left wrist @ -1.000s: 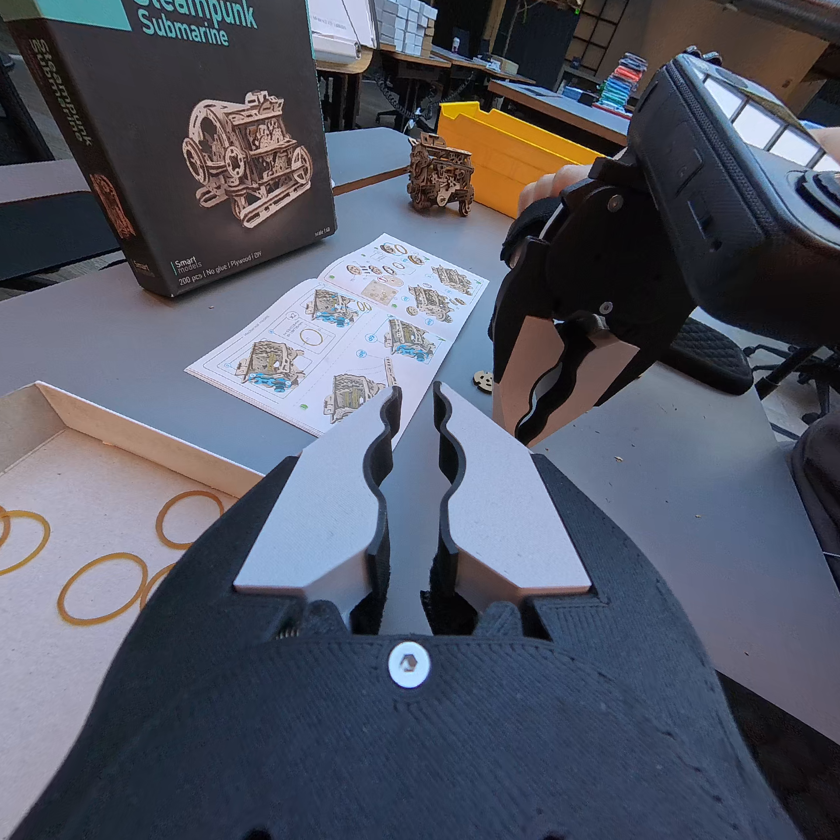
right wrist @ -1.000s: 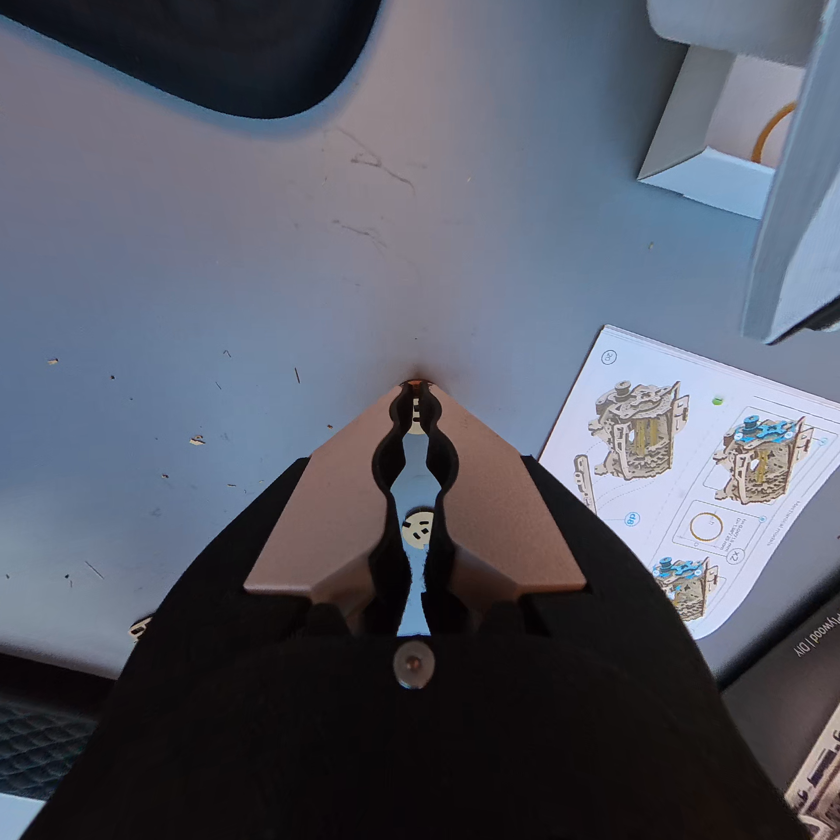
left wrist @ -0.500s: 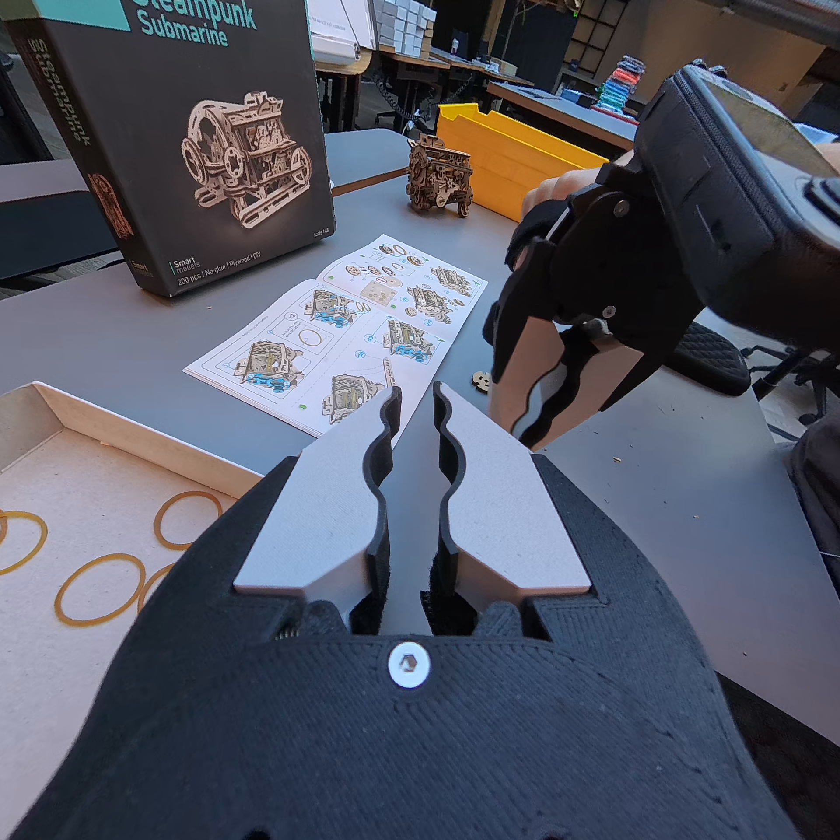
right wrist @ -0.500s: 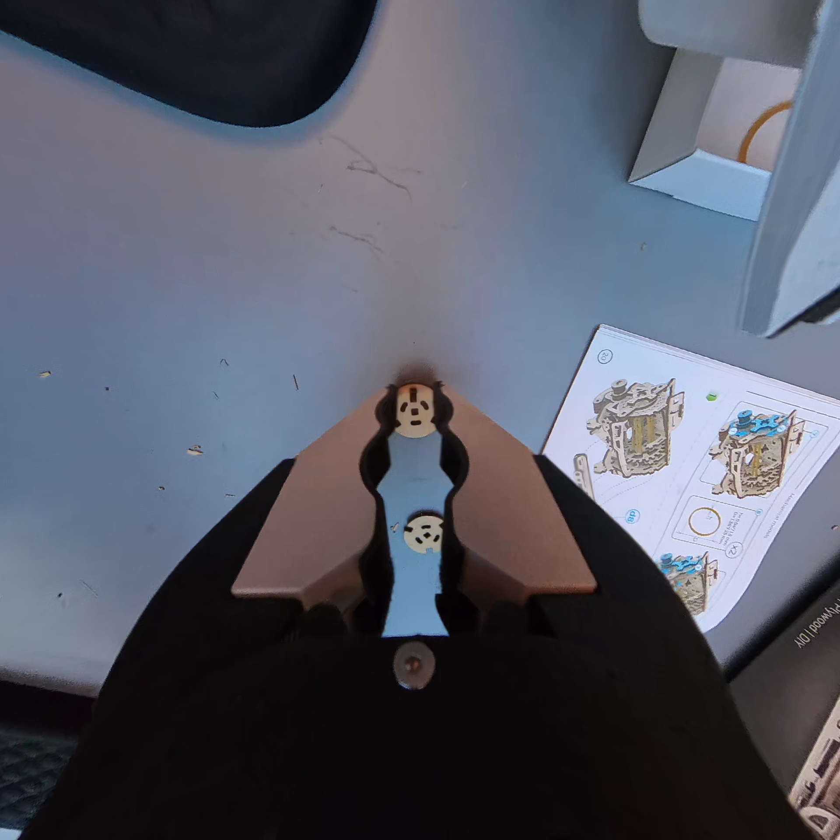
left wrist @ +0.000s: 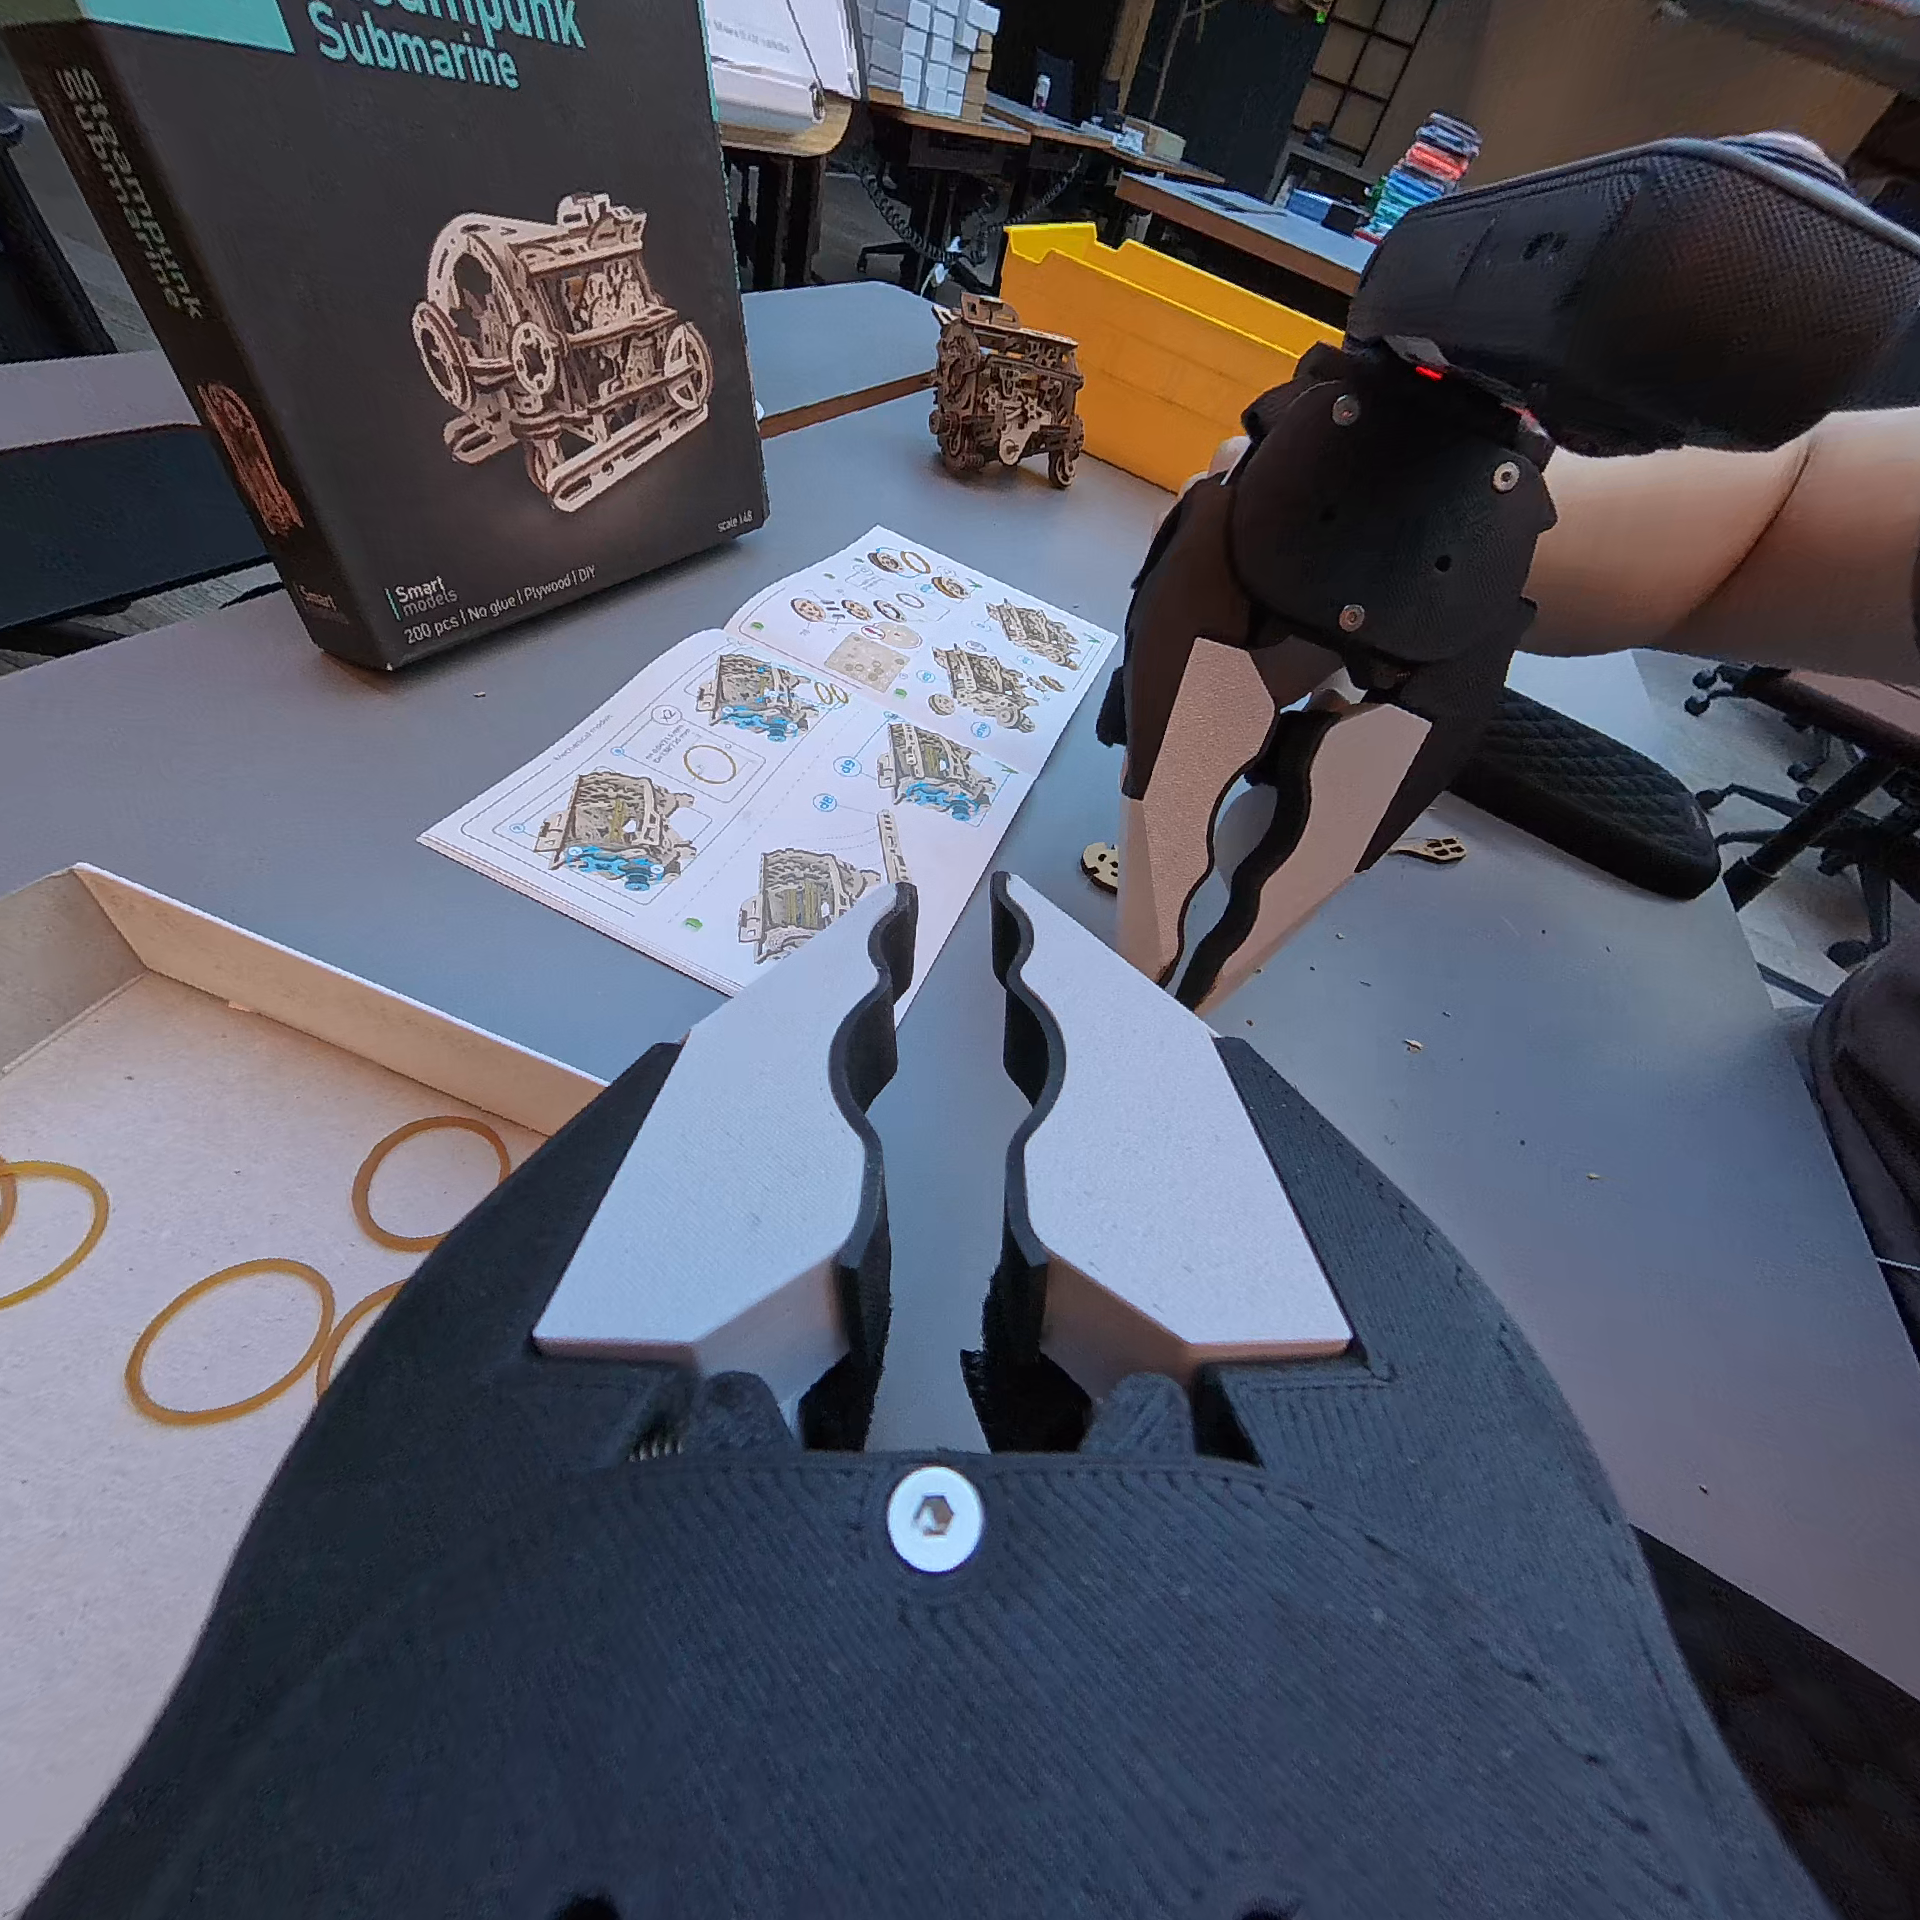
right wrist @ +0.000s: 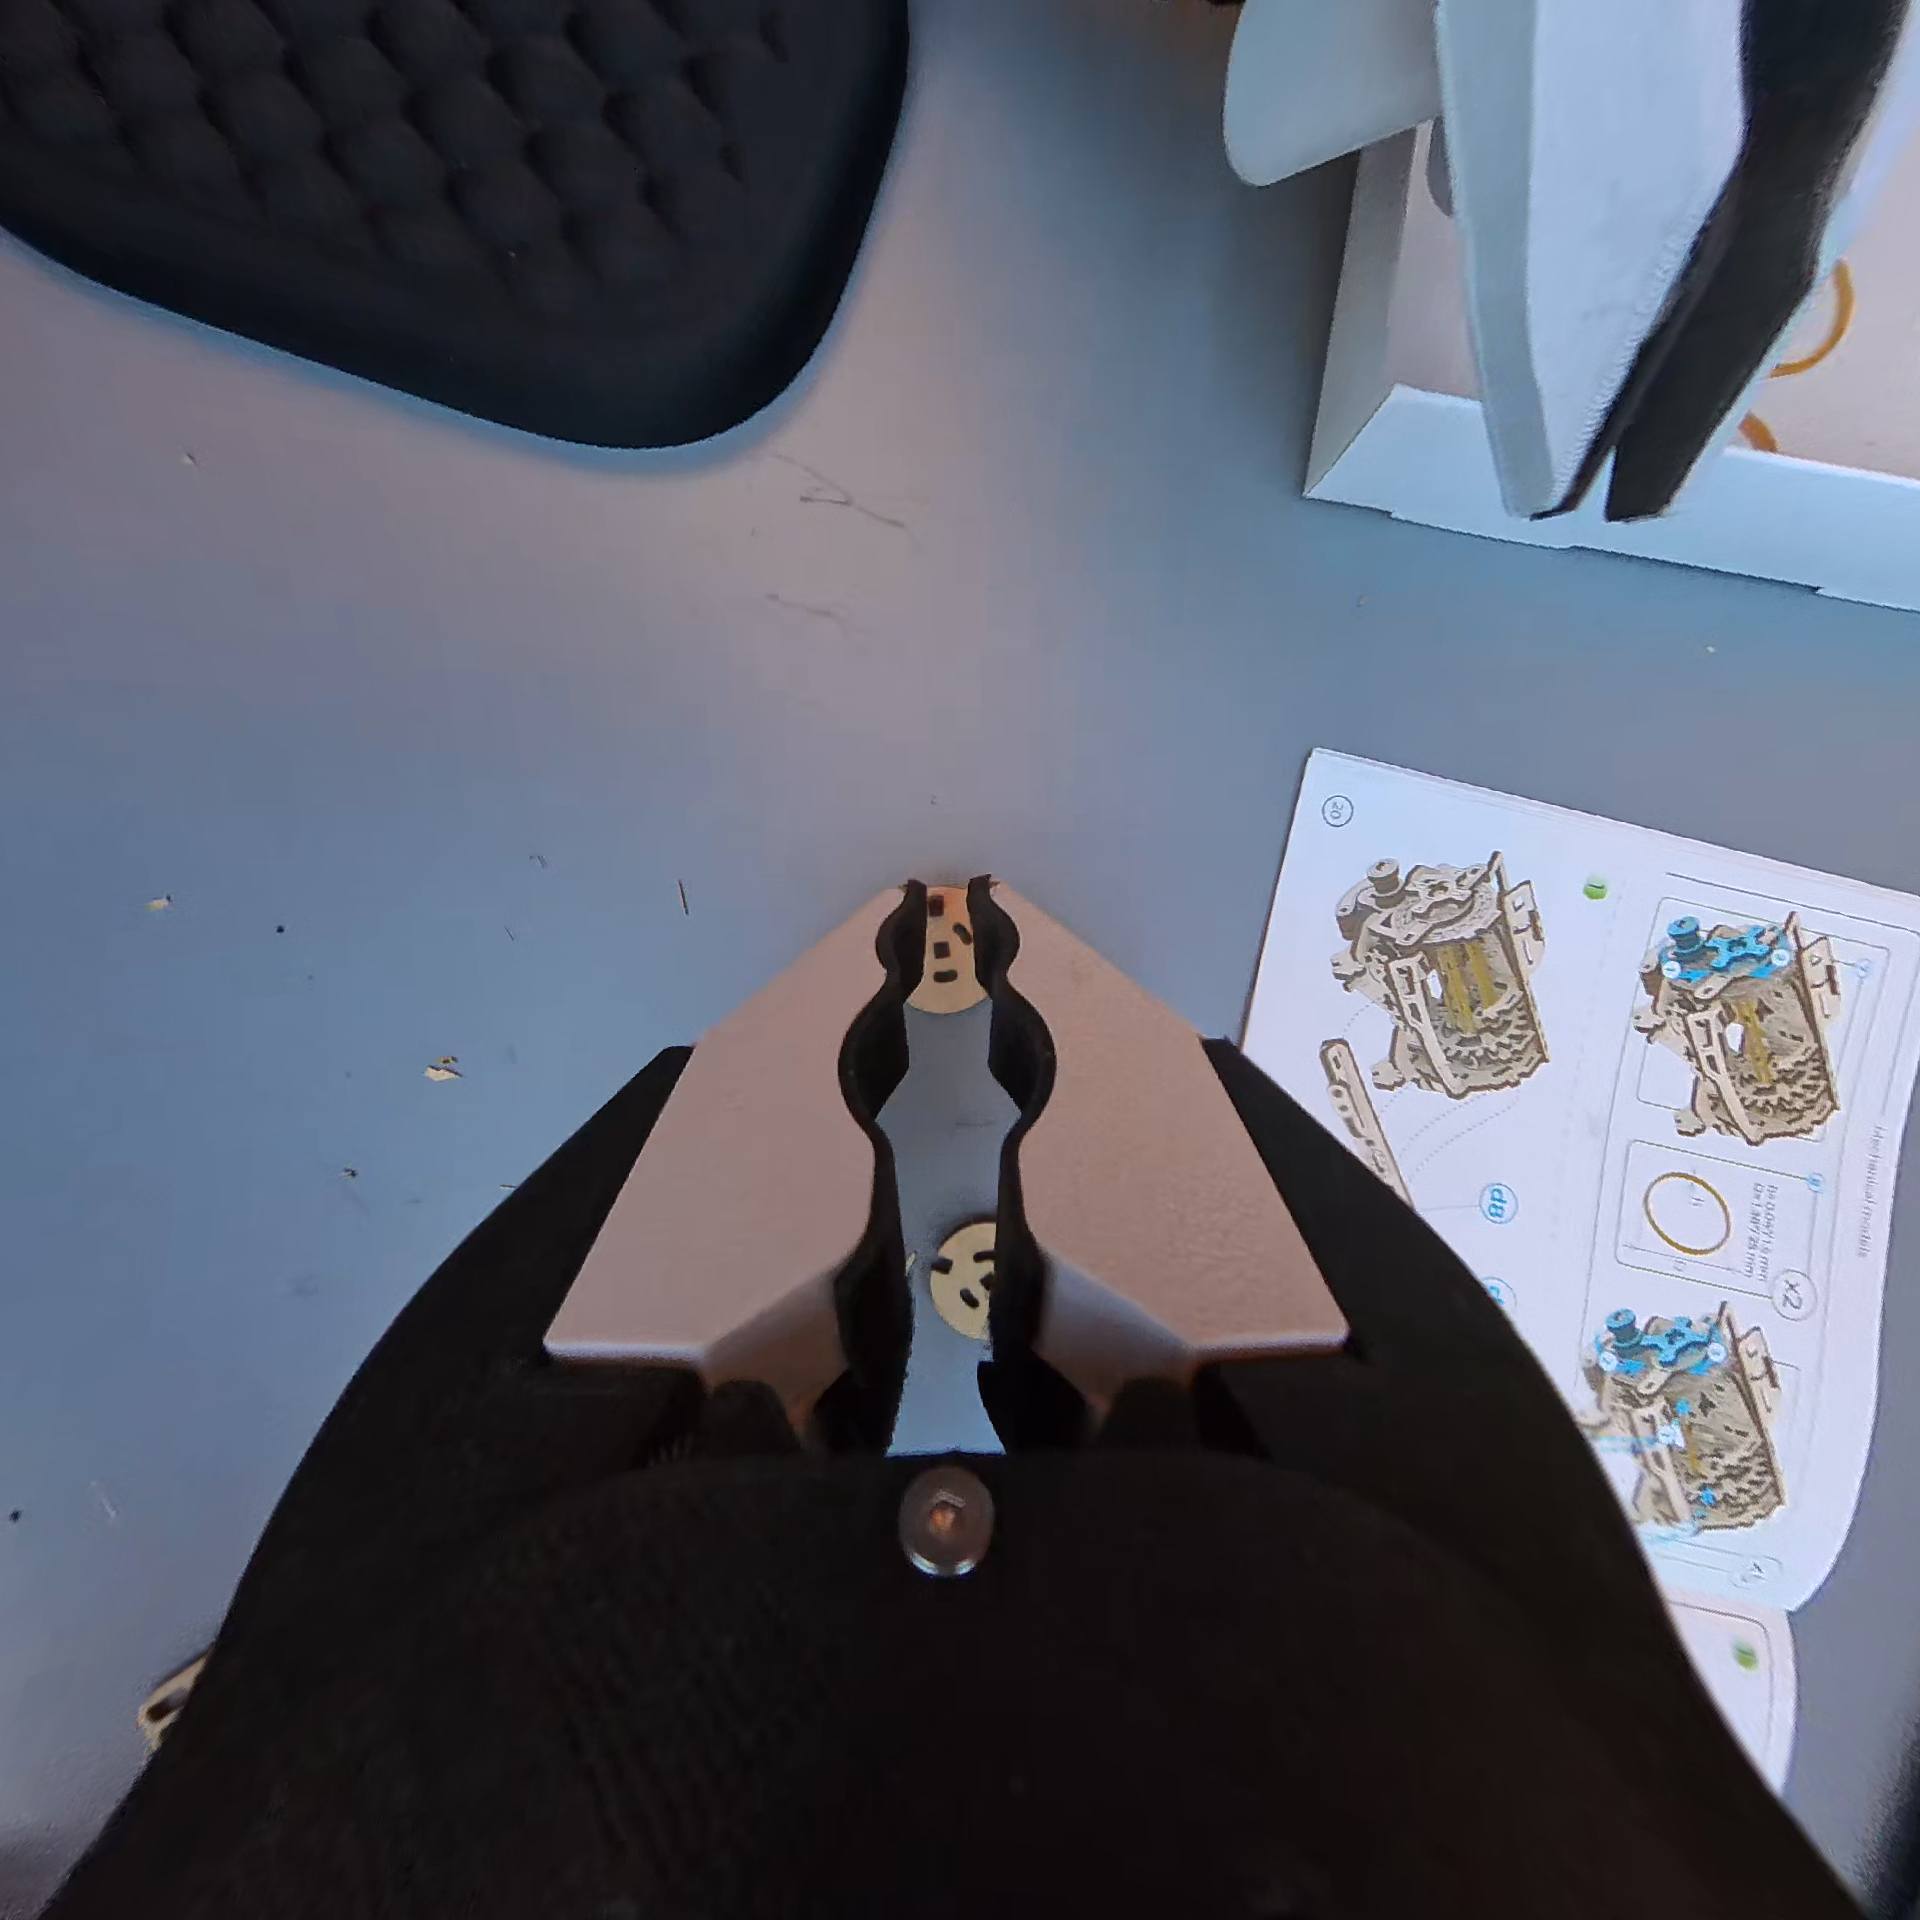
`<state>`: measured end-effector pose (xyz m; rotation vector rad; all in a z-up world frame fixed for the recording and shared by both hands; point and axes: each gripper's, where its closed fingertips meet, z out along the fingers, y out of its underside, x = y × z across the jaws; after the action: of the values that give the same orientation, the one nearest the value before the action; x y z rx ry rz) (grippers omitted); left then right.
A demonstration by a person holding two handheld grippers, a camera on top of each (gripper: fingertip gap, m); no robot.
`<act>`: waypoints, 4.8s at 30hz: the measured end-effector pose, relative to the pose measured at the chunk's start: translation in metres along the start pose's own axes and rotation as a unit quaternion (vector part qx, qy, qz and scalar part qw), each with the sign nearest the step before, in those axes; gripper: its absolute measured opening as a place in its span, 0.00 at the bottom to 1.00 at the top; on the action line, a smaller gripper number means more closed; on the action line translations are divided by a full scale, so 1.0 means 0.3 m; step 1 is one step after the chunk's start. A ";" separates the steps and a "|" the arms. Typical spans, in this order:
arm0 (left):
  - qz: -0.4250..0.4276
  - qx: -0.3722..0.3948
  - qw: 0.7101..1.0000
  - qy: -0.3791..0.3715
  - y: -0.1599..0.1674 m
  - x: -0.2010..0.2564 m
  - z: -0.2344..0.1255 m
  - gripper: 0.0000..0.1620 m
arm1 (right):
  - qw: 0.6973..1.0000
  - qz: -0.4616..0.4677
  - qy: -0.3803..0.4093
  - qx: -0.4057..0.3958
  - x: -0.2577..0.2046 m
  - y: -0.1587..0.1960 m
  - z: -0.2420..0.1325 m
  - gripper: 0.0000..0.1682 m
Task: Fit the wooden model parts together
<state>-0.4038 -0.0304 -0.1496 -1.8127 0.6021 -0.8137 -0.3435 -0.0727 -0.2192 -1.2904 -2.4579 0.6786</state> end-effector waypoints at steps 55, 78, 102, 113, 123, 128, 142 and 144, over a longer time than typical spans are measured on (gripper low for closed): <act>0.003 -0.002 1.000 -0.001 0.001 0.001 -0.001 0.08 | 0.999 0.011 -0.016 -0.035 -0.021 0.017 0.012 0.03; 0.004 0.003 1.000 -0.006 -0.006 -0.005 -0.008 0.08 | 0.973 -0.047 -0.025 -0.224 -0.026 0.022 0.015 0.01; 0.005 0.004 1.000 -0.010 -0.009 -0.008 -0.012 0.08 | 0.954 -0.079 -0.027 -0.289 -0.026 0.047 -0.002 0.01; 0.006 0.001 1.000 -0.008 -0.007 -0.003 -0.007 0.08 | 0.951 -0.090 -0.023 -0.294 -0.028 0.063 -0.001 0.01; 0.005 0.001 1.000 -0.008 -0.007 -0.004 -0.009 0.08 | 0.942 -0.111 -0.011 -0.316 -0.027 0.064 0.001 0.01; 0.005 0.004 1.000 -0.008 -0.012 -0.003 -0.012 0.08 | 0.951 -0.096 -0.011 -0.292 -0.026 0.072 -0.016 0.09; 0.010 -0.052 0.998 0.046 0.058 0.065 0.043 0.08 | 0.983 0.009 0.049 0.179 0.000 0.012 -0.138 0.01; 0.048 -0.088 0.993 0.069 0.088 0.124 0.070 0.07 | 0.988 -0.020 0.054 0.146 -0.018 0.043 -0.133 0.00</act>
<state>-0.3646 -0.0540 -0.1702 -1.8812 0.8674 -0.8466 -0.3136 -0.0599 -0.1923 -1.1316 -2.1928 0.8952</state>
